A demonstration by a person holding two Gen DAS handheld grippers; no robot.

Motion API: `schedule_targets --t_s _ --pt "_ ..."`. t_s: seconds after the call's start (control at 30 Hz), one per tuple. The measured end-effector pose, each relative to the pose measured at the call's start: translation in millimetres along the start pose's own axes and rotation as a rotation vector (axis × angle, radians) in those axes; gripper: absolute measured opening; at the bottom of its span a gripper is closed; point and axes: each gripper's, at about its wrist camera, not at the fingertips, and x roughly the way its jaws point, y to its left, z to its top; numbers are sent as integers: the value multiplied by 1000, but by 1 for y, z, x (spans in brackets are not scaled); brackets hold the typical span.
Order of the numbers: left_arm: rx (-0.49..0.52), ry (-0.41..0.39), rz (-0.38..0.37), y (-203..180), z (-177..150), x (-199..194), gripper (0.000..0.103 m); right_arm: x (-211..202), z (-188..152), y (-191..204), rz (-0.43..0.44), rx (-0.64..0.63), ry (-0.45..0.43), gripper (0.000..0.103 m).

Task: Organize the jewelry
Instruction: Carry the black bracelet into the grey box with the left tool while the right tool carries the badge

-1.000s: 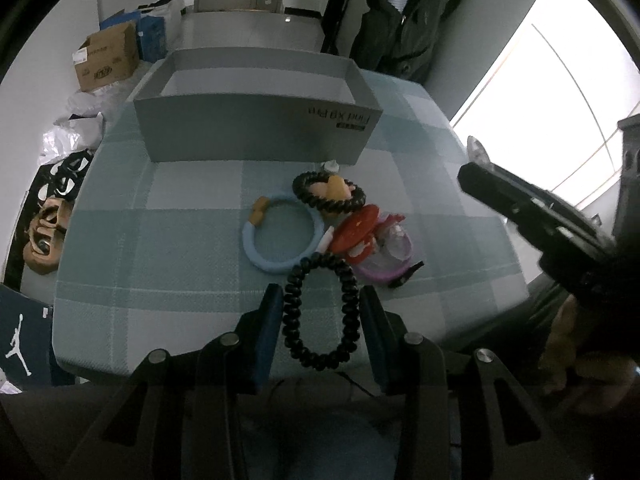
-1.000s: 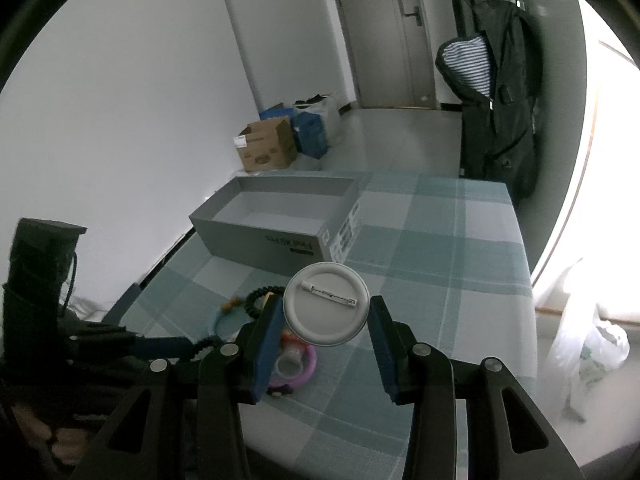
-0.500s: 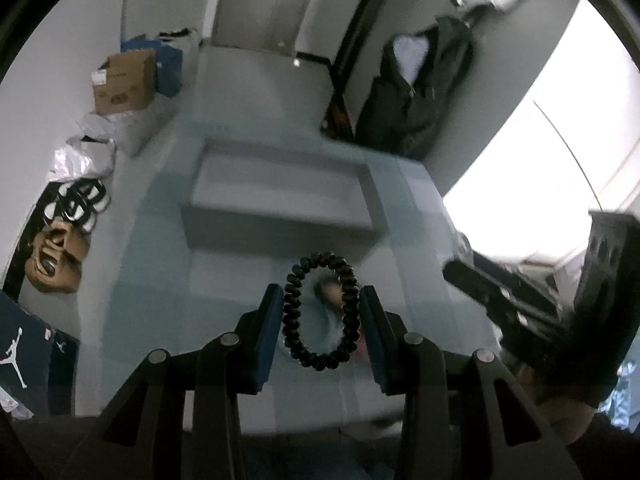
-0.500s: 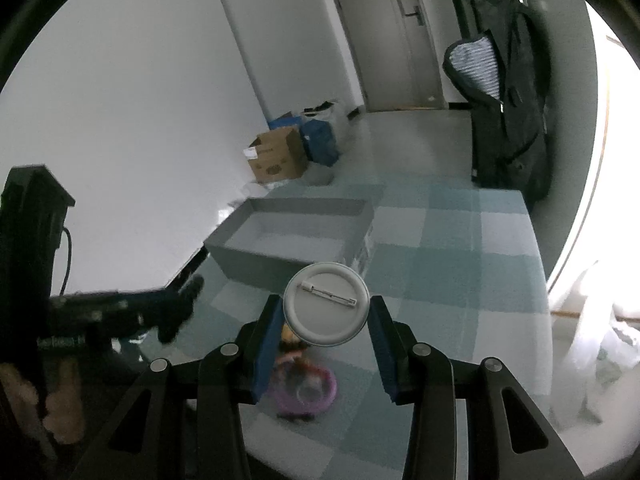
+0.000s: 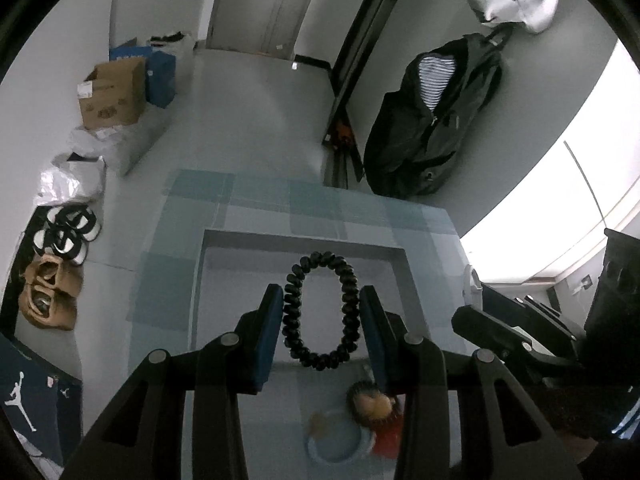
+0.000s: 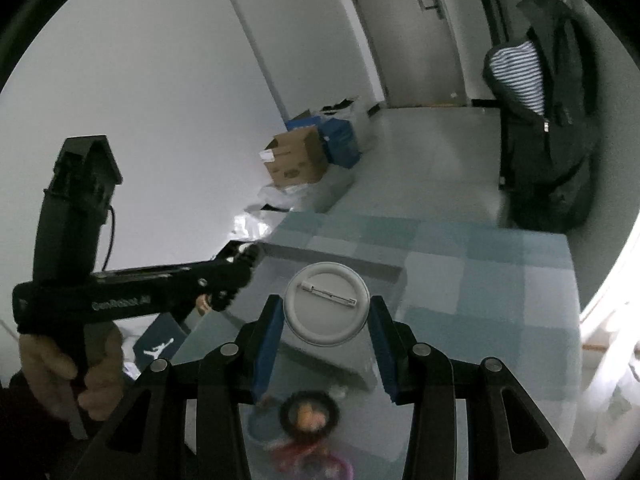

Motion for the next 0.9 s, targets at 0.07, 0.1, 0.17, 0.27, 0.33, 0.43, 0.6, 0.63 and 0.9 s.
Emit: schedule_targets --t_s 0.07,0.1,0.17,0.27,0.33,0.43,0.6,0.63,0.9 --pt "-19 18 -23 8 1 9 33 12 7 -2 4 -9 18 42" --pt "-29 30 -32 11 1 13 33 19 10 -2 3 -19 31 42" --pt "-44 50 -46 16 2 20 33 32 16 -3 11 -37 55 42" --pt "-38 65 -21 20 3 26 33 48 20 -2 15 -67 92 42" --pt "-30 68 -4 19 5 29 33 59 21 -3 20 -84 113 42" --pt "-3 64 30 16 6 33 33 67 18 -6 45 -82 126 42" --pt "-9 82 21 17 7 40 33 78 13 -14 49 -64 152 42" --pt "-15 89 15 18 7 41 33 81 13 -14 50 -64 157 42" --pt "-32 91 4 21 10 46 39 88 10 -10 13 -97 159 43"
